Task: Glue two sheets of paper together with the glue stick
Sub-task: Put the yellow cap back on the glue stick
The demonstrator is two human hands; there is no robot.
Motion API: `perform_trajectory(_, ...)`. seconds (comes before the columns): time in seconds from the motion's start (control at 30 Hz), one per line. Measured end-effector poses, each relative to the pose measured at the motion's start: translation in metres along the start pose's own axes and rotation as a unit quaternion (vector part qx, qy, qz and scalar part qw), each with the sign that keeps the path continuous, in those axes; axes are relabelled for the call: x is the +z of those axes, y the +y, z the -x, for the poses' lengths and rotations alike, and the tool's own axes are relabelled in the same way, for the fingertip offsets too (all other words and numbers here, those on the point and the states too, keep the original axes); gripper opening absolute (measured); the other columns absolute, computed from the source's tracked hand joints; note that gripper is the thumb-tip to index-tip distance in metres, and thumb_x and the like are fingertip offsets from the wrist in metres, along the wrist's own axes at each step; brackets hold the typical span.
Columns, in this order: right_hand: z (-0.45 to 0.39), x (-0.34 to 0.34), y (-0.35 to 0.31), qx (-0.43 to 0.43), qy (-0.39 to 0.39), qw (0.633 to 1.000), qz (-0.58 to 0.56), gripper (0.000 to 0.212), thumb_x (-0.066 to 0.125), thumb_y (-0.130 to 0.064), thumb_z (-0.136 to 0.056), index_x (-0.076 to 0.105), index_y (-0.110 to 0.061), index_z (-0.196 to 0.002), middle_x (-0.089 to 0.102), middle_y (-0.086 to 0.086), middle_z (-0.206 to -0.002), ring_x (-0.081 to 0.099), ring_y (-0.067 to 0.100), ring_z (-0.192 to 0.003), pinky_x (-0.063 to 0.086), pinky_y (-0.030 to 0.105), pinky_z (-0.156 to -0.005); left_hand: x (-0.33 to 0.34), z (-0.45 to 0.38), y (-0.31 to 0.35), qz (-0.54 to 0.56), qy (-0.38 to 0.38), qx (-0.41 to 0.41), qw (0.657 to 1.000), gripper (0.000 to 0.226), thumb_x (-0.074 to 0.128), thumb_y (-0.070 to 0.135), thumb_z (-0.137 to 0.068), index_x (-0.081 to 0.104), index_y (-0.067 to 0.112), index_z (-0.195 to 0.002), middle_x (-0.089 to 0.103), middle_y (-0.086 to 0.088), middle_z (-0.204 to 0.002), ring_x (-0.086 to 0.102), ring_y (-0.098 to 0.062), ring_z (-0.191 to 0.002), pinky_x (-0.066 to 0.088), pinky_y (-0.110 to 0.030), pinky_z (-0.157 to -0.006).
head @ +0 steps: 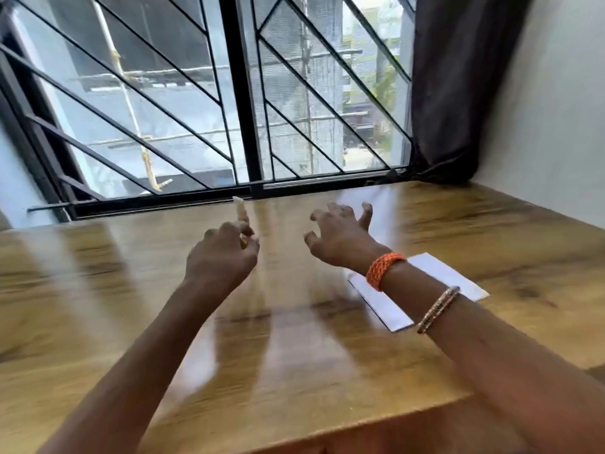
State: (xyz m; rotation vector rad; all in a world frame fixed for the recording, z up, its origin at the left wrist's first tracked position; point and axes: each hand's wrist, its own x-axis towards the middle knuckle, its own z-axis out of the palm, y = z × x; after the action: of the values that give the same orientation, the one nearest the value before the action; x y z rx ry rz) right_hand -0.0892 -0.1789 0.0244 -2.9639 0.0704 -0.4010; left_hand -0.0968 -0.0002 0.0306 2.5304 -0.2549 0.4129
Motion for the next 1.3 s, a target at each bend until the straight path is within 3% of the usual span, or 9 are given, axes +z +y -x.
perform_trajectory(0.13, -0.051, 0.016, -0.073, -0.079, 0.048, 0.994, -0.052, 0.038, 0.041, -0.035, -0.093, 0.057, -0.012, -0.119, 0.047, 0.012, -0.133, 0.035, 0.03, -0.13, 0.001, 0.057, -0.111, -0.025, -0.039, -0.063, 0.055, 0.047, -0.11, 0.991, 0.03, 0.059, 0.032, -0.087, 0.063, 0.014, -0.111, 0.069, -0.008, -0.098, 0.059, -0.031, -0.107, 0.049, -0.036, -0.089)
perform_trajectory(0.4, -0.03, 0.045, -0.033, -0.042, 0.034, 0.998, -0.024, 0.037, 0.034, -0.037, -0.095, 0.061, -0.015, -0.111, 0.05, 0.009, -0.127, 0.036, 0.026, -0.128, 0.002, 0.054, -0.11, 0.018, -0.074, -0.049, 0.078, -0.061, -0.095, 0.991, 0.069, 0.069, 0.054, -0.074, 0.052, 0.019, -0.131, 0.065, -0.007, -0.12, 0.057, -0.026, -0.117, 0.045, -0.045, -0.099)
perform_trajectory(0.63, -0.034, 0.045, -0.029, -0.035, 0.036, 0.998, -0.022, 0.036, 0.031, -0.036, -0.097, 0.06, -0.017, -0.109, 0.052, 0.007, -0.123, 0.037, 0.026, -0.129, 0.002, 0.053, -0.109, 0.041, -0.09, -0.03, 0.1, 0.021, -0.082, 0.991, 0.028, 0.071, 0.047, -0.072, 0.073, 0.027, -0.092, 0.075, 0.003, -0.095, 0.063, -0.018, -0.104, 0.042, -0.042, -0.095)
perform_trajectory(0.73, -0.033, 0.04, -0.029, -0.031, 0.065, 0.992, -0.103, 0.038, 0.027, -0.037, -0.099, 0.06, -0.02, -0.094, 0.059, 0.005, -0.113, 0.044, 0.025, -0.123, 0.006, 0.05, -0.108, 0.033, -0.086, -0.019, 0.317, 0.027, -0.07, 0.945, 0.017, 0.074, 0.033, -0.077, 0.075, 0.018, -0.083, 0.071, 0.004, -0.074, 0.066, -0.001, -0.074, 0.05, -0.022, -0.079)
perform_trajectory(0.83, -0.033, 0.033, -0.036, 0.01, 0.064, 0.951, -0.301, 0.05, 0.027, -0.043, -0.1, 0.068, -0.021, -0.083, 0.069, 0.002, -0.1, 0.056, 0.024, -0.106, 0.022, 0.043, -0.1, 0.02, -0.075, -0.011, 0.485, -0.036, -0.083, 0.87, 0.026, 0.066, 0.023, -0.085, 0.069, 0.005, -0.103, 0.067, -0.005, -0.09, 0.064, -0.001, -0.087, 0.041, -0.016, -0.068)
perform_trajectory(0.9, -0.03, 0.029, -0.043, 0.029, 0.05, 0.89, -0.451, 0.053, 0.032, -0.043, -0.099, 0.071, -0.02, -0.072, 0.073, 0.001, -0.092, 0.062, 0.022, -0.098, 0.036, 0.043, -0.1, 0.017, -0.07, -0.01, 0.507, -0.065, -0.099, 0.854, 0.023, 0.062, 0.03, -0.087, 0.066, 0.013, -0.102, 0.066, -0.005, -0.102, 0.059, -0.014, -0.106, 0.034, -0.028, -0.078)
perform_trajectory(1.0, -0.023, 0.017, -0.052, 0.061, 0.004, 0.789, -0.611, 0.045, 0.035, -0.037, -0.101, 0.067, -0.015, -0.078, 0.072, 0.007, -0.087, 0.067, 0.019, -0.087, 0.05, 0.039, -0.092, 0.014, -0.066, -0.011, 0.511, -0.094, -0.116, 0.846, 0.017, 0.057, 0.035, -0.089, 0.066, 0.021, -0.094, 0.067, 0.006, -0.094, 0.059, -0.007, -0.095, 0.029, -0.039, -0.086)
perform_trajectory(1.13, -0.012, 0.002, -0.056, 0.084, -0.069, 0.74, -0.664, 0.037, 0.041, -0.035, -0.1, 0.065, -0.008, -0.102, 0.069, 0.009, -0.094, 0.062, 0.01, -0.072, 0.043, 0.011, -0.048, 0.008, -0.061, -0.013, 0.515, -0.1, -0.087, 0.847, 0.011, 0.056, 0.029, -0.09, 0.066, 0.025, -0.089, 0.067, 0.008, -0.092, 0.058, -0.003, -0.094, 0.028, -0.041, -0.09)
perform_trajectory(1.3, -0.012, 0.003, -0.058, 0.12, -0.043, 0.702, -0.701, 0.018, 0.053, -0.026, -0.095, 0.062, -0.01, -0.095, 0.062, -0.002, -0.068, 0.058, 0.013, -0.067, 0.044, 0.027, -0.067, 0.008, -0.057, -0.017, 0.511, -0.097, -0.087, 0.85, 0.011, 0.057, 0.032, -0.089, 0.067, 0.026, -0.09, 0.067, 0.008, -0.096, 0.057, -0.006, -0.098, 0.029, -0.042, -0.092)
